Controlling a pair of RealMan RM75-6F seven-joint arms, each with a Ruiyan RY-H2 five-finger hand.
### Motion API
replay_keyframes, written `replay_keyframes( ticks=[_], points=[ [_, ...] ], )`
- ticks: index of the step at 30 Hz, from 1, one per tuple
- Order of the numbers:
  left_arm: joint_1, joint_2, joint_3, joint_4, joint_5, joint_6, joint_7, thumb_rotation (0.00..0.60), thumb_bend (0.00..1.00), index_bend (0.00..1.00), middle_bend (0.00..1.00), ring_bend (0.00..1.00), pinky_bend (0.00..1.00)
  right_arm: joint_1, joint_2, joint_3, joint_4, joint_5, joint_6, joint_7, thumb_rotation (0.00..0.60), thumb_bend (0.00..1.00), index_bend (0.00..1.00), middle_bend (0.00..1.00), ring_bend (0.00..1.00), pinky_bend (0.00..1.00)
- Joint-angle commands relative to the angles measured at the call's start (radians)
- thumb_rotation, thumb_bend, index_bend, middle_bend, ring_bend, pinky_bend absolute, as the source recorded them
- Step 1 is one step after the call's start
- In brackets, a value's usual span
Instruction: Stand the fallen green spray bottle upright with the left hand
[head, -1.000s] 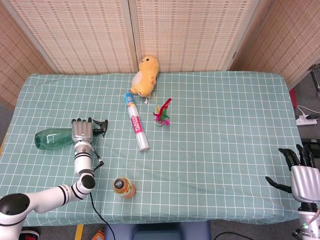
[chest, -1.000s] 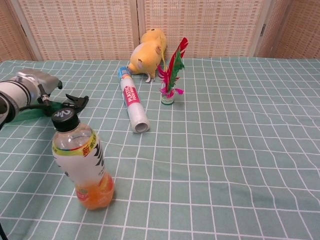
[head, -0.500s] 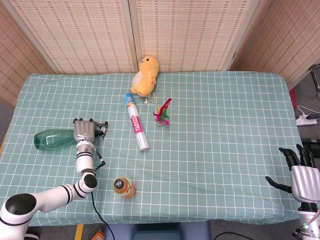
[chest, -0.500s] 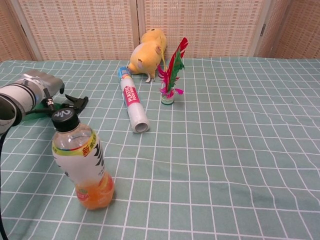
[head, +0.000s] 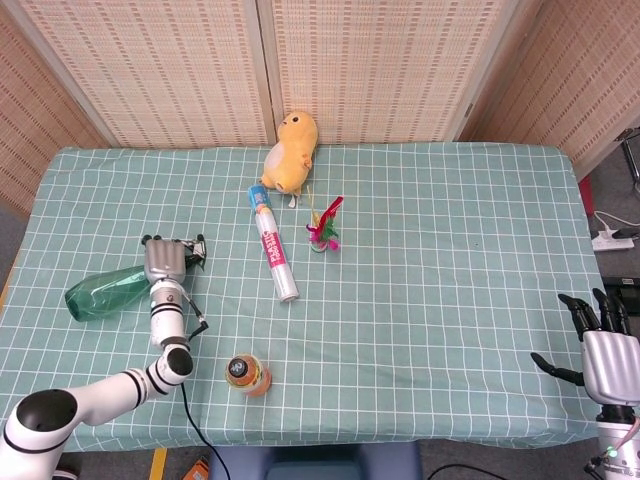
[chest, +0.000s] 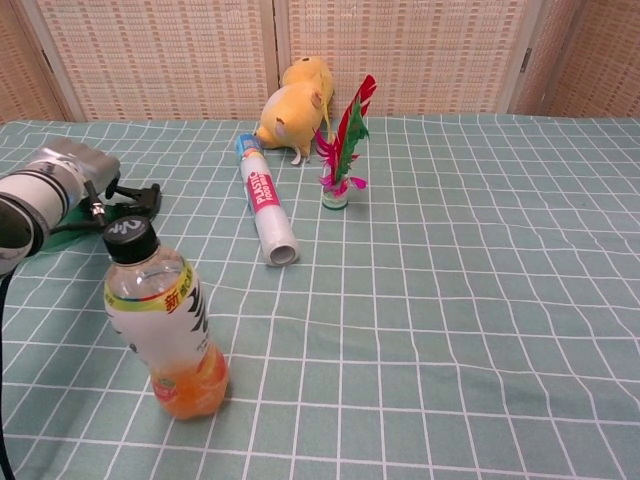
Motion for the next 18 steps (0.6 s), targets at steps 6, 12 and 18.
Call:
replay_keyframes(
  ticks=[6, 12, 18],
  points=[
    [0.019, 0.032, -0.008, -0.032, 0.120, 0.028, -0.112, 0.600, 0.32, 0.43, 0.65, 0.35, 0.31, 0.001, 0.000, 0.000, 0.000, 0.000, -0.001, 0.001, 0.600, 0.00, 0.17, 0.23, 0.00, 0.00],
    [0.045, 0.095, -0.026, -0.118, 0.280, 0.102, -0.277, 0.600, 0.33, 0.48, 0.74, 0.43, 0.36, 0.000, 0.000, 0.001, 0.001, 0.000, 0.001, 0.003, 0.600, 0.00, 0.17, 0.23, 0.00, 0.00],
    [0.099, 0.185, -0.042, -0.220, 0.442, 0.191, -0.467, 0.600, 0.35, 0.53, 0.80, 0.48, 0.37, -0.001, -0.001, 0.000, 0.002, -0.003, 0.004, 0.005, 0.600, 0.00, 0.17, 0.23, 0.00, 0.00]
  ],
)
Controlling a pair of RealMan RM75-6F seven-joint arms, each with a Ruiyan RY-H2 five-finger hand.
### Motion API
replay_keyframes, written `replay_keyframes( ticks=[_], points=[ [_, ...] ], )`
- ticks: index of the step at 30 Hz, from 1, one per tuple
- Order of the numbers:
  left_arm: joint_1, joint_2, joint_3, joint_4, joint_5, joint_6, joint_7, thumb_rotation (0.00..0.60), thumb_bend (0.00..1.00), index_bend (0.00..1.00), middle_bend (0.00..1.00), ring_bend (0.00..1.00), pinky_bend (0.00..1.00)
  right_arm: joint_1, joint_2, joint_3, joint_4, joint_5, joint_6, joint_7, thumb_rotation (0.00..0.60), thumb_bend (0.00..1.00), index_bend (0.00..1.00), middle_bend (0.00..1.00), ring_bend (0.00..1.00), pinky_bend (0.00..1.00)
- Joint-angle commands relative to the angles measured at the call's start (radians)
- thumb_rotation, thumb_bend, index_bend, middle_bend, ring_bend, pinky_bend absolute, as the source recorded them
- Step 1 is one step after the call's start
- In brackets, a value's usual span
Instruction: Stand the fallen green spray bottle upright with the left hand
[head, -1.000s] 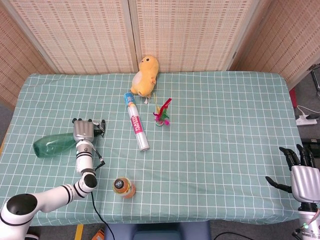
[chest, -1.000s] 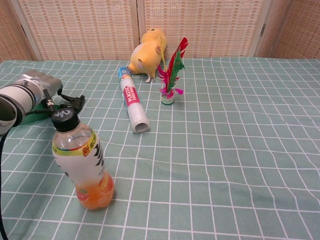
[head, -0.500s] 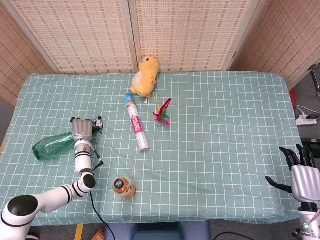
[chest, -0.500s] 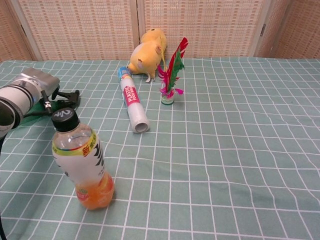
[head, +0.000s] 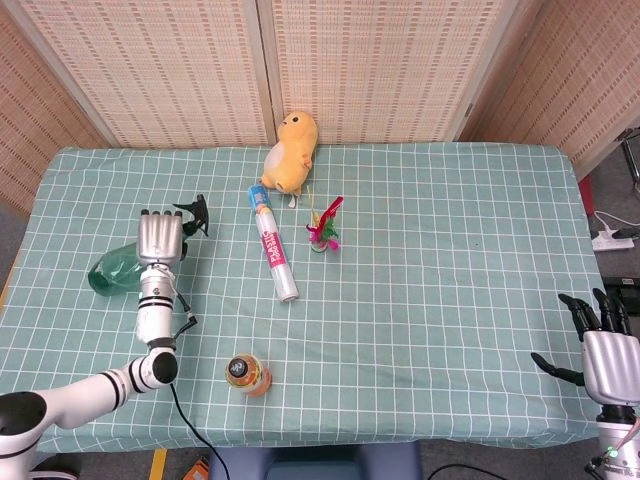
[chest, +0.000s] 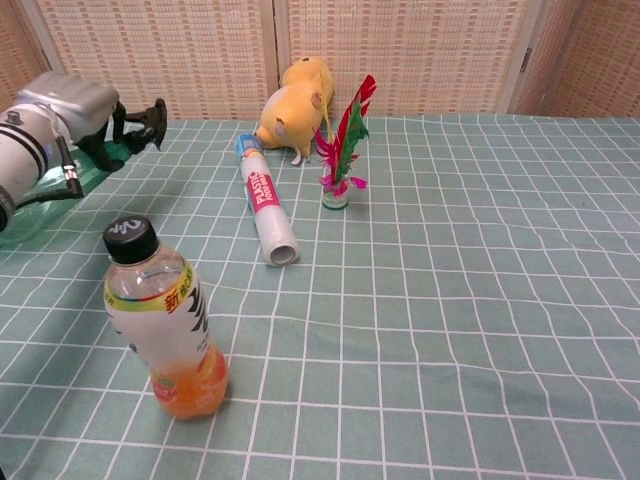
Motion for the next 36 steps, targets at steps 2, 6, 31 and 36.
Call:
replay_keyframes(
  ticks=[2, 6, 31, 36],
  points=[
    [0.061, 0.093, -0.025, -0.106, 0.124, 0.084, -0.168, 0.600, 0.36, 0.54, 0.82, 0.49, 0.38, -0.001, -0.001, 0.000, 0.001, 0.000, 0.002, -0.001, 0.600, 0.00, 0.17, 0.23, 0.00, 0.00],
    [0.108, 0.143, -0.064, -0.157, 0.171, 0.128, -0.307, 0.600, 0.38, 0.56, 0.84, 0.52, 0.38, -0.002, -0.004, 0.001, 0.001, -0.001, 0.007, -0.005, 0.600, 0.00, 0.17, 0.23, 0.00, 0.00],
    [0.268, 0.192, -0.242, -0.296, 0.303, 0.156, -1.020, 0.600, 0.39, 0.55, 0.82, 0.55, 0.30, -0.004, -0.019, 0.008, -0.014, 0.012, 0.019, -0.071, 0.600, 0.00, 0.16, 0.23, 0.01, 0.00],
    [0.247, 0.140, -0.218, -0.172, 0.349, 0.128, -1.086, 0.600, 0.38, 0.52, 0.78, 0.54, 0.28, -0.005, -0.021, 0.008, -0.015, 0.013, 0.021, -0.075, 0.600, 0.00, 0.17, 0.23, 0.01, 0.00]
  ],
)
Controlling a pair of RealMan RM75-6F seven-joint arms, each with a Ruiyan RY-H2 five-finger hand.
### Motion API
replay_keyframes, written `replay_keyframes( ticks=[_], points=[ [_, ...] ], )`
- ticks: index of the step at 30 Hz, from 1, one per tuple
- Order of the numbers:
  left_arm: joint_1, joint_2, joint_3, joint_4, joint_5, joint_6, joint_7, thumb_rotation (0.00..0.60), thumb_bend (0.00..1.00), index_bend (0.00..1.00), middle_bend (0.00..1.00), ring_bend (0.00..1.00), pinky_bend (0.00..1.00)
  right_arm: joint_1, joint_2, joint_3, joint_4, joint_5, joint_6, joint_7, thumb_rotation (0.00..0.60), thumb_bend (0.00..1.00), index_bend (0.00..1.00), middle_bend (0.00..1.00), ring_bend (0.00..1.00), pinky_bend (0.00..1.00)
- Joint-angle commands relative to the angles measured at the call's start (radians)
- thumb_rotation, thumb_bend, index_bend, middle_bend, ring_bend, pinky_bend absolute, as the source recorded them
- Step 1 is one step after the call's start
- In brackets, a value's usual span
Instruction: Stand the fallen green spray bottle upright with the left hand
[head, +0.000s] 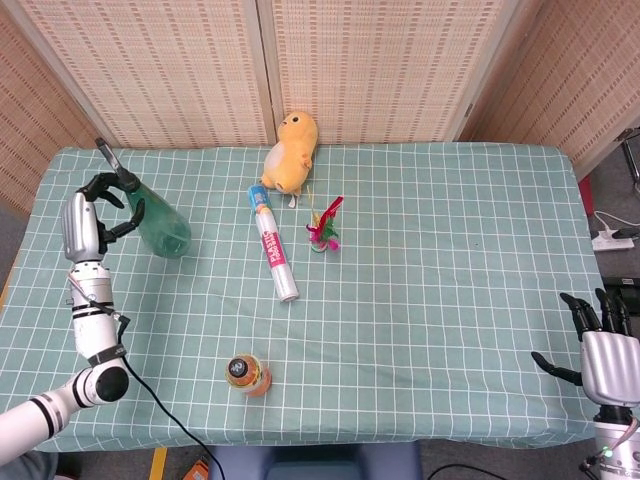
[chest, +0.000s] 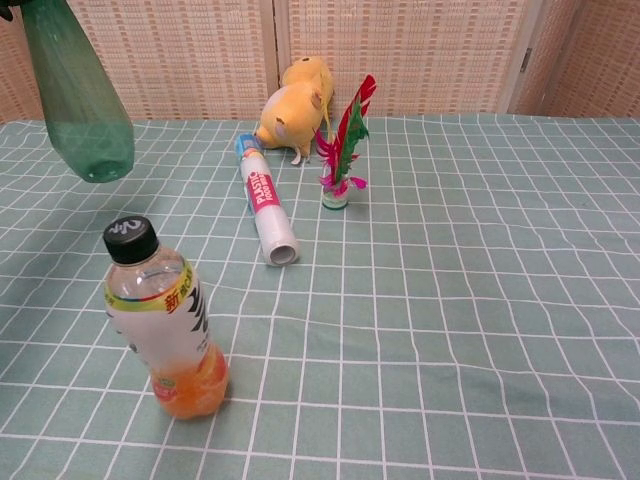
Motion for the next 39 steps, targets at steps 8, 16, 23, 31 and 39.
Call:
replay_keyframes(
  ticks=[8, 16, 23, 31, 39],
  points=[
    [-0.060, -0.111, 0.034, 0.257, 0.074, -0.078, -0.142, 0.600, 0.38, 0.49, 0.76, 0.51, 0.26, 0.000, -0.005, 0.004, -0.017, 0.016, 0.001, -0.044, 0.600, 0.00, 0.21, 0.24, 0.01, 0.00],
    [-0.103, -0.148, 0.026, 0.333, 0.113, -0.091, -0.204, 0.600, 0.38, 0.47, 0.73, 0.49, 0.24, 0.000, -0.005, 0.004, -0.024, 0.019, 0.001, -0.053, 0.600, 0.00, 0.21, 0.24, 0.01, 0.00],
    [-0.130, -0.190, 0.034, 0.426, 0.136, -0.109, -0.264, 0.600, 0.38, 0.47, 0.73, 0.48, 0.23, 0.001, -0.003, 0.005, -0.031, 0.026, -0.003, -0.065, 0.600, 0.00, 0.21, 0.24, 0.01, 0.00],
    [-0.148, -0.222, 0.040, 0.508, 0.139, -0.142, -0.309, 0.600, 0.37, 0.46, 0.72, 0.48, 0.23, 0.003, -0.002, 0.006, -0.037, 0.029, -0.005, -0.069, 0.600, 0.00, 0.21, 0.25, 0.01, 0.00],
    [-0.158, -0.259, 0.061, 0.585, 0.142, -0.187, -0.339, 0.600, 0.36, 0.44, 0.70, 0.48, 0.23, 0.003, -0.002, 0.007, -0.041, 0.033, -0.006, -0.071, 0.600, 0.00, 0.18, 0.25, 0.01, 0.00]
  ],
)
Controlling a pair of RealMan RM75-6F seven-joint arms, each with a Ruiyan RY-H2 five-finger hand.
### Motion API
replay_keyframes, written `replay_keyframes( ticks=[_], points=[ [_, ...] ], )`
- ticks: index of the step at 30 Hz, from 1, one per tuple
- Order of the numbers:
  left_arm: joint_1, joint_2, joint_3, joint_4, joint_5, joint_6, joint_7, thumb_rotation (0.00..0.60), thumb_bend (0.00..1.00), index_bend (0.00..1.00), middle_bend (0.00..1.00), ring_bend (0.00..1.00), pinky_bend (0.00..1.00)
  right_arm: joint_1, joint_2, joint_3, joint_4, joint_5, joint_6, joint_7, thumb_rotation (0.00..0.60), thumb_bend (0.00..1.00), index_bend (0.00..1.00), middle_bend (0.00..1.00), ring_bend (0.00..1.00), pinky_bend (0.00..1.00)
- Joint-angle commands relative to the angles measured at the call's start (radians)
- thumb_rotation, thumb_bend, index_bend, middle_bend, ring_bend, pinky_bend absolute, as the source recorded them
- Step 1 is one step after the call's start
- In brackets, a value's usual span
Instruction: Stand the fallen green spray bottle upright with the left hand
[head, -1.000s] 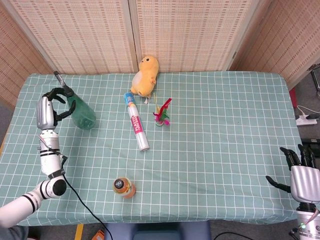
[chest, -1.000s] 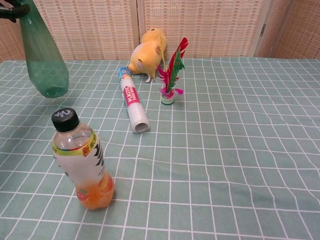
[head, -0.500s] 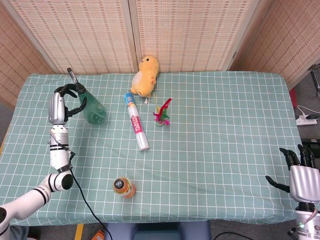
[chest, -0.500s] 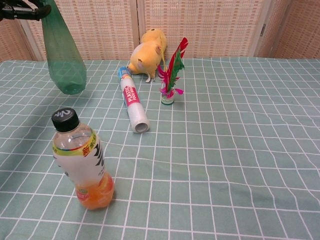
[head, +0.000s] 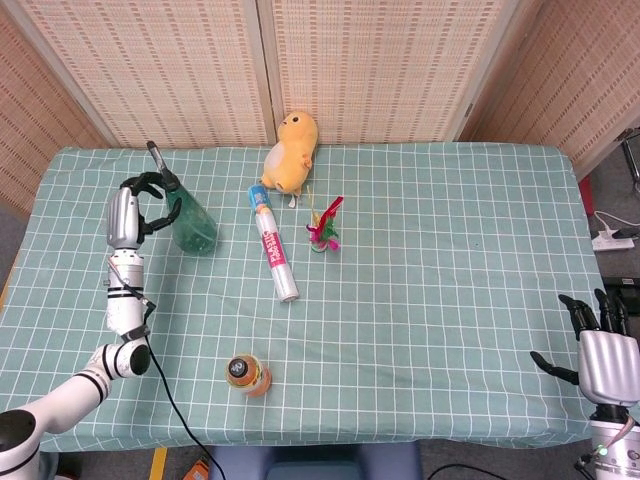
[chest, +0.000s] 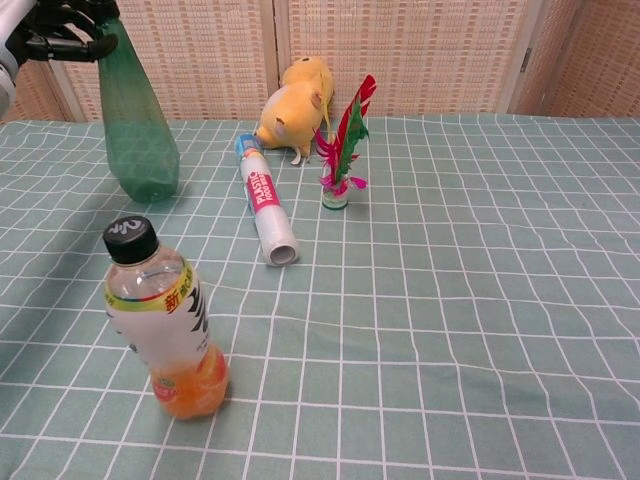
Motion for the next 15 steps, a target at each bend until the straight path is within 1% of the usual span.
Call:
replay_keyframes(
  ticks=[1, 8, 12, 15],
  points=[
    [-0.004, -0.016, 0.007, 0.028, -0.002, -0.020, -0.015, 0.600, 0.36, 0.43, 0.69, 0.47, 0.23, 0.000, -0.001, 0.000, 0.000, 0.001, 0.000, -0.001, 0.600, 0.00, 0.18, 0.25, 0.01, 0.00],
    [-0.007, -0.027, 0.020, 0.065, 0.017, -0.027, -0.054, 0.600, 0.35, 0.36, 0.61, 0.45, 0.20, 0.002, -0.003, 0.002, -0.002, 0.003, 0.000, -0.006, 0.600, 0.00, 0.14, 0.25, 0.01, 0.00],
    [-0.004, -0.023, 0.025, 0.064, 0.025, -0.024, -0.066, 0.600, 0.34, 0.28, 0.54, 0.43, 0.20, 0.003, -0.003, 0.002, -0.001, 0.003, -0.001, -0.005, 0.600, 0.00, 0.14, 0.25, 0.01, 0.00],
    [0.003, -0.016, 0.032, 0.056, 0.032, -0.023, -0.073, 0.600, 0.32, 0.19, 0.47, 0.40, 0.18, 0.003, -0.003, 0.001, 0.000, 0.000, 0.000, -0.002, 0.600, 0.00, 0.14, 0.25, 0.01, 0.00]
  ],
)
